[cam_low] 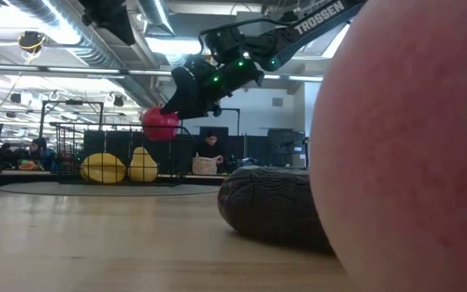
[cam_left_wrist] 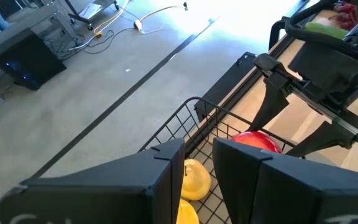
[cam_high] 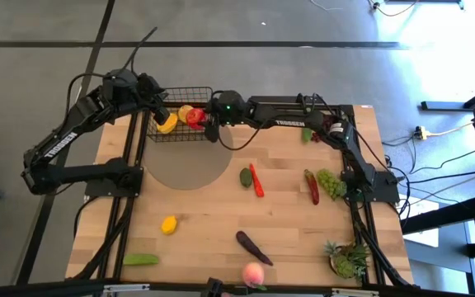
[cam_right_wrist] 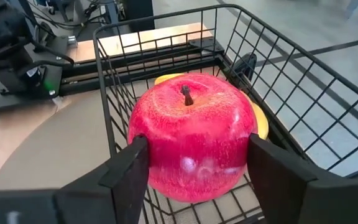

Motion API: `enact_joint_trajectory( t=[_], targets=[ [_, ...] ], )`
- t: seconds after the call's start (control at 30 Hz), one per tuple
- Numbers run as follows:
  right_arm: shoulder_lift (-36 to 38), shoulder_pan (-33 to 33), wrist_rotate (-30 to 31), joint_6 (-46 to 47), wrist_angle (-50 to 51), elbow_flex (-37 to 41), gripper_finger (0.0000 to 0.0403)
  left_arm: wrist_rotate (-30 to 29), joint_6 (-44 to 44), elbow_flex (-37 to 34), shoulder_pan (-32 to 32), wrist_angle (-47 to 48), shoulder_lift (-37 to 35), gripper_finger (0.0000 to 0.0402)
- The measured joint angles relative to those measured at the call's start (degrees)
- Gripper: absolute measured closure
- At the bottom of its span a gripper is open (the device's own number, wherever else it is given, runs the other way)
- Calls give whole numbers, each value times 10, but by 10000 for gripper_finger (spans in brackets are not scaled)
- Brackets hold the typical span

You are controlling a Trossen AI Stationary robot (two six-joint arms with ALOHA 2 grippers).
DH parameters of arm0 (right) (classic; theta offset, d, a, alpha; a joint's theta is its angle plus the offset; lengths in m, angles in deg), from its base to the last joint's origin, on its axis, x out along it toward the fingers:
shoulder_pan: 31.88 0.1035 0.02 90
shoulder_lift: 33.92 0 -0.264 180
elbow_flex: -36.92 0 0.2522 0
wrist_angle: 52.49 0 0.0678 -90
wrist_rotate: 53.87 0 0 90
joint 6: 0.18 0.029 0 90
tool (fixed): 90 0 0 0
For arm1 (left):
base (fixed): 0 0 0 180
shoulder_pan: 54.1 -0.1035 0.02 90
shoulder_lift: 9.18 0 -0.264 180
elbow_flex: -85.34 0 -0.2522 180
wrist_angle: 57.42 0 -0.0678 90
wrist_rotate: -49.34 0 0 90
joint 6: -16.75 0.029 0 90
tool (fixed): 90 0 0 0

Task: Build produce basket
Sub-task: Put the red apple into the black wire basket

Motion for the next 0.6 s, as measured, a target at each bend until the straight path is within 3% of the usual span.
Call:
enact_joint_trajectory(
  t=[0.6],
  targets=[
    [0,13,-6,-15,9,0,160,0,0,0,0,2,0,327]
  ],
)
